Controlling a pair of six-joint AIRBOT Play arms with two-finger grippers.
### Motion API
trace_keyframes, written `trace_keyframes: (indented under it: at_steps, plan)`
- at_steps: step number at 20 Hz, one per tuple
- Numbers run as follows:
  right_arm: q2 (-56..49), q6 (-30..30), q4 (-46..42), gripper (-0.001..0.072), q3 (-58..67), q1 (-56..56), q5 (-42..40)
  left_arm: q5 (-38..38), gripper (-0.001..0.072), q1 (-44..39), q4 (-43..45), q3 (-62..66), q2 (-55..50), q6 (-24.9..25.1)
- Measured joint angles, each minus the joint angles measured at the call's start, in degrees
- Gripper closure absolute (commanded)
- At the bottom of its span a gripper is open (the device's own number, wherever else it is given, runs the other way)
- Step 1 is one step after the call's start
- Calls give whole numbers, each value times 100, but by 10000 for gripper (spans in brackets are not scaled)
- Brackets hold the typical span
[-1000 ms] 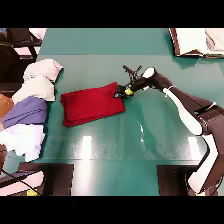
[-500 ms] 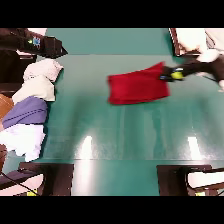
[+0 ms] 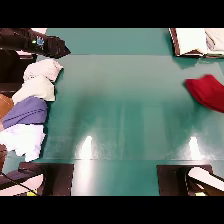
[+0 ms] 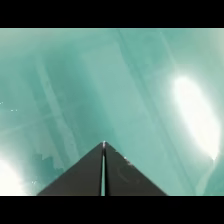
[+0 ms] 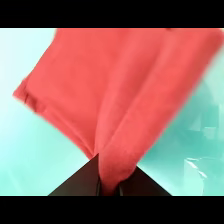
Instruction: Fold the shirts.
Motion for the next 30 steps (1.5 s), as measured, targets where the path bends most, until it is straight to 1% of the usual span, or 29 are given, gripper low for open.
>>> trace_keyframes:
  at_steps: [4,5,6,7,9,11,12,13,14,15,18,21,22,23,24,25,30]
  plan:
    - [197,4,-44,692,-437,-627,-35,22,679,0,-26,0,0,-17]
    - [208,-9,-116,575,-487,-697,-20,20,679,0,-31,0,0,-20]
    - [216,-24,-260,251,-509,-752,22,13,679,0,-33,0,0,-22]
    - [225,-33,-424,-8,-501,-793,61,-11,679,0,-37,0,0,-22]
    - [236,-63,-898,-2,-363,-927,243,-74,678,0,-42,0,0,-22]
    - [245,-39,-1191,47,-92,-1113,496,-129,679,0,-48,0,0,-20]
    - [247,-2,-1233,47,68,-1198,638,-136,678,0,-52,0,0,-20]
    - [249,17,-1176,48,223,-1244,765,-142,678,0,-83,0,0,-20]
    - [249,26,-1016,84,350,-1228,896,-146,678,0,-96,0,0,-20]
    - [249,35,-828,142,457,-1143,1010,-142,678,0,-118,0,0,-17]
    - [249,42,-133,142,643,-439,1351,-118,679,0,-144,0,0,-15]
    - [249,44,251,144,713,752,1521,-114,678,0,-160,0,0,-9]
    - [249,42,321,217,726,1222,1534,-90,678,0,-164,0,0,-7]
    - [249,42,380,398,734,1652,1532,-66,678,0,-170,0,0,-7]
    - [249,44,424,553,743,2107,1515,-39,678,0,-173,0,0,-7]
    - [249,42,444,692,748,2544,1473,-15,678,0,-175,0,0,-7]
    - [249,42,485,693,754,4183,1340,39,678,0,-175,0,0,-7]
